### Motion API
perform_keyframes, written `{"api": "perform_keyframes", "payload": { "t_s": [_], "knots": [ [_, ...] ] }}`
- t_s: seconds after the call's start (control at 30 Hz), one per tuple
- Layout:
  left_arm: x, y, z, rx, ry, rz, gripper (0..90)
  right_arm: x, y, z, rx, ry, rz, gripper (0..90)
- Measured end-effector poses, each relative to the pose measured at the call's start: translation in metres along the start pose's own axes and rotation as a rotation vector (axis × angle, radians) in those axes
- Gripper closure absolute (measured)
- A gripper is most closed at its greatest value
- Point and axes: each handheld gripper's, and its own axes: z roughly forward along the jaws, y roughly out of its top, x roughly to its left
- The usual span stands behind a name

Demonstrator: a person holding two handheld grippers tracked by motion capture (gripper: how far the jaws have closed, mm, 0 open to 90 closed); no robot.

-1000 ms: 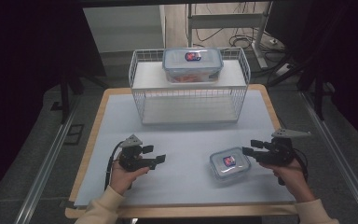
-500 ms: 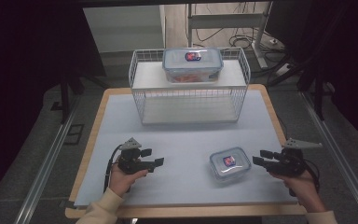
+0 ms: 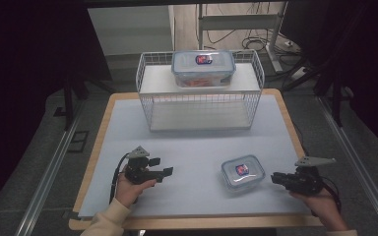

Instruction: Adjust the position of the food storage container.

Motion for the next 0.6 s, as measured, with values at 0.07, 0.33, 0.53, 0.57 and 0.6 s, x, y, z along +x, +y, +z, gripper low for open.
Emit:
{"api": "perform_keyframes", "payload": {
  "t_s": [0.07,0.33,0.53,0.57,0.6],
  "knots": [
    [-0.001,0.0,0.001,0.005,-0.001,0.004,26.5,0.003,-0.002,0.003,0.027,0.009,-0.026,88.5],
    [0.0,-0.001,0.001,0.008,-0.002,-0.001,26.5,0.013,-0.001,0.01,0.058,0.053,-0.099,89.4],
    [0.0,-0.001,0.001,0.007,-0.002,-0.002,26.5,0.01,-0.004,0.013,0.067,0.037,-0.101,89.4],
    [0.0,-0.001,0.002,0.008,-0.001,-0.001,26.5,0.01,-0.004,0.013,0.067,0.037,-0.101,89.4],
    [0.0,-0.001,0.002,0.009,-0.002,-0.001,26.5,0.009,-0.004,0.014,0.066,0.045,-0.1,89.4]
  ]
}}
